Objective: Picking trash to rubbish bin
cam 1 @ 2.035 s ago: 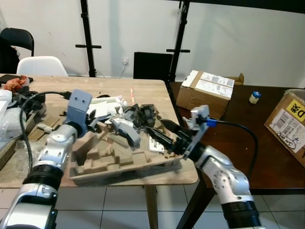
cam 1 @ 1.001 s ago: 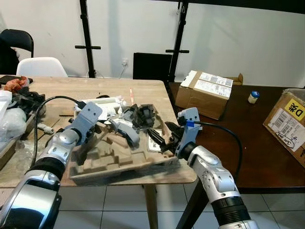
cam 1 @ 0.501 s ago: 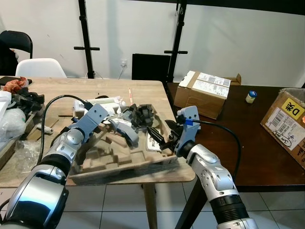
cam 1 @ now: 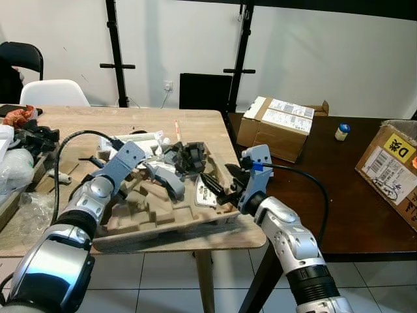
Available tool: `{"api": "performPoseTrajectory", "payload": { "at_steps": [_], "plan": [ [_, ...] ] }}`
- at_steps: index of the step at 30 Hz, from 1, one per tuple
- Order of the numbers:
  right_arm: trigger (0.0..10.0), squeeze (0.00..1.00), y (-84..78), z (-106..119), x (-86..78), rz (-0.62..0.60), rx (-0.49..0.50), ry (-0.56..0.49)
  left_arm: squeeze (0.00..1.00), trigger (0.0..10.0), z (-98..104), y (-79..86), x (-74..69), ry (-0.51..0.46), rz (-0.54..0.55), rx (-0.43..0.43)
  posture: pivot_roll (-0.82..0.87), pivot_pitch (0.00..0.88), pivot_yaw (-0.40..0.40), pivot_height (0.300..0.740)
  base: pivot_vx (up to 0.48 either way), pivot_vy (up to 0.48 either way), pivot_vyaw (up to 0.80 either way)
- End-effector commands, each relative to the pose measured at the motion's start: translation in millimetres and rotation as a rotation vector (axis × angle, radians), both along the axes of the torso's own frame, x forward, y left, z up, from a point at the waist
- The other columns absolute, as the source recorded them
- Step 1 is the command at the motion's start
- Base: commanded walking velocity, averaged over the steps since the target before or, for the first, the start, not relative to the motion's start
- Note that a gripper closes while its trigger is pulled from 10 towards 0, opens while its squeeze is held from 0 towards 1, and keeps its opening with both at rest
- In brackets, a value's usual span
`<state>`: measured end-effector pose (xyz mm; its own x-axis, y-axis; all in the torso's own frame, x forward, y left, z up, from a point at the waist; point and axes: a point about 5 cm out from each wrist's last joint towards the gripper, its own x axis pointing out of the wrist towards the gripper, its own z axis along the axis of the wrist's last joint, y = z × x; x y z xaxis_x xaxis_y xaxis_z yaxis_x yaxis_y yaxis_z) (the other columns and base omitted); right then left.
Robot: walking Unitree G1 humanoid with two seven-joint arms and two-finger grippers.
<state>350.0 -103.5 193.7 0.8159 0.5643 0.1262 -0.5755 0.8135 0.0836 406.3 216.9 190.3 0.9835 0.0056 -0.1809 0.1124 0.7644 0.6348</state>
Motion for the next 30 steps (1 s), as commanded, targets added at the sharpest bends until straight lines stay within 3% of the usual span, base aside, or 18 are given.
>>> {"api": "performPoseTrajectory", "payload": {
  "at_steps": [1, 3, 4, 7, 9, 10, 11, 14, 16, 18, 20, 21, 23, 24, 25, 28, 29, 30],
  "plan": [
    [10.0, 0.0, -0.6, 2, 1.5, -0.003, -0.002, -0.012, 0.0, 0.0, 7, 3.7, 1.0, -0.023, 0.008, -0.008, 0.05, 0.063, -0.03, 0.74, 0.0, 0.0, 0.0],
    [10.0, 0.0, -0.8, 2, 1.6, -0.003, -0.003, -0.012, 0.0, 0.0, 13, 4.1, 2.2, -0.041, 0.003, -0.007, 0.05, 0.062, -0.03, 0.74, 0.0, 0.0, 0.0],
    [10.0, 0.0, -2.6, 2, 2.0, -0.009, -0.008, -0.012, 0.0, 0.0, 33, 4.9, 4.8, -0.091, -0.034, -0.069, 0.05, 0.063, -0.027, 0.74, 0.0, 0.0, 0.0],
    [10.0, 0.0, -3.3, 2, 2.3, -0.011, -0.01, -0.013, 0.0, 0.0, 40, 5.2, 5.4, -0.109, -0.049, -0.095, 0.05, 0.063, -0.027, 0.74, 0.0, 0.0, 0.0],
    [10.0, 0.0, -4.7, 3, 2.8, -0.018, -0.008, -0.014, 0.0, 0.0, 48, 8.6, 4.6, -0.13, -0.067, -0.172, 0.05, 0.064, -0.026, 0.74, 0.0, 0.0, 0.0],
    [10.0, 0.0, -5.7, 3, 3.1, -0.022, -0.005, -0.015, 0.0, 0.0, 54, 11.8, 3.8, -0.152, -0.075, -0.252, 0.05, 0.063, -0.026, 0.74, 0.0, 0.0, 0.0],
    [10.0, 0.0, -7.1, 4, 3.7, -0.029, -0.001, -0.016, 0.0, 0.0, 65, 15.2, 2.0, -0.203, -0.113, -0.445, 0.05, 0.062, -0.027, 0.74, 0.0, 0.0, 0.0],
    [10.0, 0.0, -8.4, 5, 4.3, -0.034, 0.003, -0.016, 0.0, 0.0, 81, 18.4, -2.8, -0.287, -0.225, -0.704, 0.05, 0.063, -0.028, 0.74, 0.0, 0.0, 0.0],
    [10.0, 0.0, -8.6, 5, 4.6, -0.035, 0.003, -0.015, 0.0, 0.0, 85, 19.4, -4.6, -0.306, -0.259, -0.753, 0.06, 0.061, -0.029, 0.74, 0.0, 0.0, 0.0],
    [10.0, 0.0, -9.0, 5, 5.0, -0.035, 0.003, -0.016, 0.0, 0.0, 91, 22.5, -10.1, -0.324, -0.344, -0.86, 0.06, 0.062, -0.029, 0.74, 0.0, 0.0, 0.0],
    [10.0, 0.0, -9.4, 5, 5.4, -0.036, 0.003, -0.016, 0.0, 0.0, 91, 29.2, -15.9, -0.329, -0.387, -0.882, 0.06, 0.06, -0.032, 0.74, 0.0, 0.0, 0.0],
    [10.0, 0.0, -9.4, 5, 5.6, -0.035, 0.002, -0.017, 0.0, 0.0, 87, 33.6, -16.6, -0.316, -0.362, -0.844, 0.05, 0.059, -0.035, 0.74, 0.0, 0.0, 0.0],
    [10.0, 0.0, -9.4, 6, 6.1, -0.031, -0.004, -0.019, 0.0, 0.0, 65, 44.6, -15.4, -0.198, -0.233, -0.573, 0.06, 0.059, -0.039, 0.74, 0.0, 0.0, 0.0],
    [10.0, 0.0, -9.4, 6, 6.1, -0.031, -0.004, -0.019, 0.0, 0.0, 65, 44.6, -15.4, -0.198, -0.233, -0.573, 0.06, 0.059, -0.039, 0.74, 0.0, 0.0, 0.0],
    [10.0, 0.0, -9.0, 6, 6.3, -0.026, -0.008, -0.02, 0.0, 0.0, 57, 50.2, -14.1, -0.174, -0.147, -0.484, 0.06, 0.058, -0.041, 0.74, 0.0, 0.0, 0.0],
    [10.0, 0.0, -7.3, 5, 6.2, -0.021, -0.012, -0.018, 0.0, 0.0, 52, 49.2, -12.4, -0.176, -0.105, -0.454, 0.06, 0.057, -0.041, 0.74, 0.0, 0.0, 0.0],
    [10.0, 0.0, -6.4, 4, 6.2, -0.019, -0.014, -0.018, 0.0, 6.3, 50, 47.9, -11.7, -0.172, -0.089, -0.439, 0.06, 0.053, -0.041, 0.74, 0.0, 0.0, 0.0],
    [10.0, 0.0, -6.4, 4, 6.2, -0.019, -0.014, -0.018, 0.0, 6.3, 50, 47.9, -11.7, -0.172, -0.089, -0.439, 0.06, 0.053, -0.041, 0.74, 0.0, 0.0, 0.0]
  ]
}}
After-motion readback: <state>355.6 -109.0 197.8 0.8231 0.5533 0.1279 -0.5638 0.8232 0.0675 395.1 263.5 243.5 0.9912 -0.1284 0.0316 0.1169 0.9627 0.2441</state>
